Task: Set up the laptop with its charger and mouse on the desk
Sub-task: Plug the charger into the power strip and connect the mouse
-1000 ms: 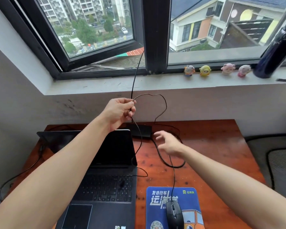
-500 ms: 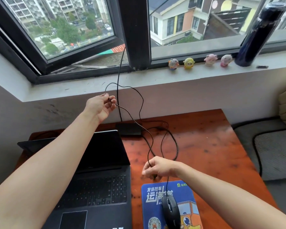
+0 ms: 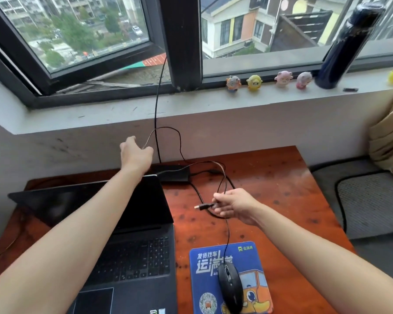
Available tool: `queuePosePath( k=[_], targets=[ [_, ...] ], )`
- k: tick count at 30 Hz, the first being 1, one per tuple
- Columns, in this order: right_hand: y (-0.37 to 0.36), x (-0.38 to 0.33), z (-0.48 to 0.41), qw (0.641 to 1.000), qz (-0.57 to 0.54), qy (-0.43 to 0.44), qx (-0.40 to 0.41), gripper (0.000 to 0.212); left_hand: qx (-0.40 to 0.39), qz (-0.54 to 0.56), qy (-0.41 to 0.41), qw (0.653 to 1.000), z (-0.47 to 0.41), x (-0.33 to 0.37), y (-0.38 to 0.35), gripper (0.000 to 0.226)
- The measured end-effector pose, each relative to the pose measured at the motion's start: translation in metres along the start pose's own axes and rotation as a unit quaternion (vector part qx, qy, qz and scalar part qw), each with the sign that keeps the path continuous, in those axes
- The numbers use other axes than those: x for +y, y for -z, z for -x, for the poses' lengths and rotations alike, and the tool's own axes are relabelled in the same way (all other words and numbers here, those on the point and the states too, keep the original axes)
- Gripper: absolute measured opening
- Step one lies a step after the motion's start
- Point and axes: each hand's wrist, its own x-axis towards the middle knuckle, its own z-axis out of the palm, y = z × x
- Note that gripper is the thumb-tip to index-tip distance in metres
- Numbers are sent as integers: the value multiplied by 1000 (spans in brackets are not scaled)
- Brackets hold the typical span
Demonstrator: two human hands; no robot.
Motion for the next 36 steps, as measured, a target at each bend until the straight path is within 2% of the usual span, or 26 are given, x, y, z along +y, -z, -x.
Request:
queuePosePath(
  k=[2,4,6,8,11,14,16,18,19,20,21,23,24,25,28,33,35,36],
  targets=[
    [-6,-12,1,999,-51,-7,-2,18,49,-48,-124,990,27,-7,4,60],
    [-13,-19,1,997,-79,-15,-8,18,81,-55,-239,966,49,-19,8,49],
    [-23,-23,-1,995,-96,-21,-21,19,33,-30,-280,959,66,-36,8,29],
    [-33,-22,-2,993,-109,-33,-33,19,-77,6,-236,969,81,-52,5,16],
    [-57,-18,-6,992,-101,-53,-50,19,-209,52,-107,971,94,-79,5,13],
    [-73,-7,-10,993,-74,-61,-63,19,-248,144,-2,958,99,-103,10,9],
    [-76,-2,-8,994,-46,-65,-76,21,-255,174,31,951,100,-113,12,10],
    [-80,2,-5,994,34,-73,-73,32,-265,182,57,945,101,-126,14,11],
    [-81,4,-3,991,110,-60,-55,39,-267,178,66,945,101,-133,14,10],
    [-82,7,-2,977,212,-22,-19,44,-266,168,73,946,101,-141,15,8],
    [-82,12,-3,943,329,36,33,44,-267,158,78,948,101,-148,15,6],
    [-85,23,-1,823,523,171,142,35,-269,144,92,948,101,-163,14,5],
    [-89,27,1,780,564,227,149,28,-270,140,98,948,101,-168,13,5],
    [-95,34,2,763,580,261,118,24,-274,138,105,946,102,-173,11,5],
    [-108,66,-4,753,597,277,-7,38,-288,145,127,938,109,-183,4,7],
    [-113,106,-12,743,595,304,-32,26,-308,138,153,929,120,-205,-12,8],
    [-108,110,-16,737,611,287,-25,25,-282,115,157,940,123,-219,-21,10],
    [-102,110,-20,734,622,273,-12,25,-256,57,136,955,122,-226,-24,11]
  ],
)
